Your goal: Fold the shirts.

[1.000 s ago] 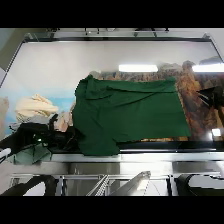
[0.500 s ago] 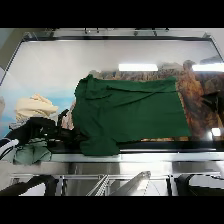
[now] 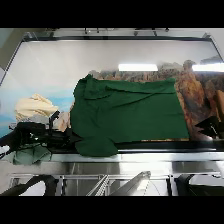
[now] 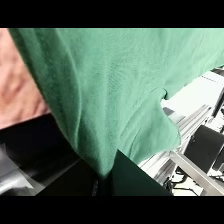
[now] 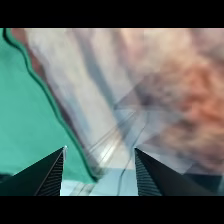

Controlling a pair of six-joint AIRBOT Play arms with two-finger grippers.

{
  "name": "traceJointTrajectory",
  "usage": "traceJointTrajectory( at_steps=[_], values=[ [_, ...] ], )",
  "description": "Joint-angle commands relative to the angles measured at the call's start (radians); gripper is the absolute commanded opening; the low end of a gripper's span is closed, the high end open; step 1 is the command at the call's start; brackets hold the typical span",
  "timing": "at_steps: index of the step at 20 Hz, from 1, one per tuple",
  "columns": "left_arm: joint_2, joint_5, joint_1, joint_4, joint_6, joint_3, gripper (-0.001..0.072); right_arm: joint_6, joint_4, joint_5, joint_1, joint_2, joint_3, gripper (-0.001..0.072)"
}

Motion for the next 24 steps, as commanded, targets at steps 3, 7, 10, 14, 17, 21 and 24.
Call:
traceJointTrajectory(
  at_steps=[3, 7, 10, 14, 17, 21, 24],
  values=[
    [0.002, 0.003, 0.011, -0.001, 0.011, -0.003, 0.003, -0.04, 0.074, 0.019, 0.072, -0.067, -0.076, 0.0496],
    [0.002, -0.004, 0.011, -0.001, 0.011, -0.002, 0.0031, -0.054, 0.106, 0.021, 0.177, -0.071, -0.146, 0.0425],
    [0.002, 0.013, 0.011, -0.01, 0.01, 0.016, 0.003, -0.075, 0.269, 0.127, 0.206, -0.07, -0.138, 0.0031],
    [0.019, 0.259, 0.011, -0.133, 0.026, 0.219, 0.0029, -0.161, 0.636, 0.28, 0.204, 0.066, -0.109, 0.0018],
    [0.135, 0.451, 0.011, -0.248, 0.026, 0.477, 0.0029, -0.187, 0.908, 0.333, 0.188, 0.3, -0.033, 0.0018],
    [0.321, 0.542, 0.011, -0.336, 0.024, 0.886, 0.0029, -0.197, 1.178, 0.24, 0.088, 0.692, 0.101, 0.0018],
    [0.417, 0.496, 0.055, -0.331, 0.021, 1.197, 0.0029, -0.206, 1.238, 0.034, -0.036, 0.94, 0.208, 0.0017]
  ],
)
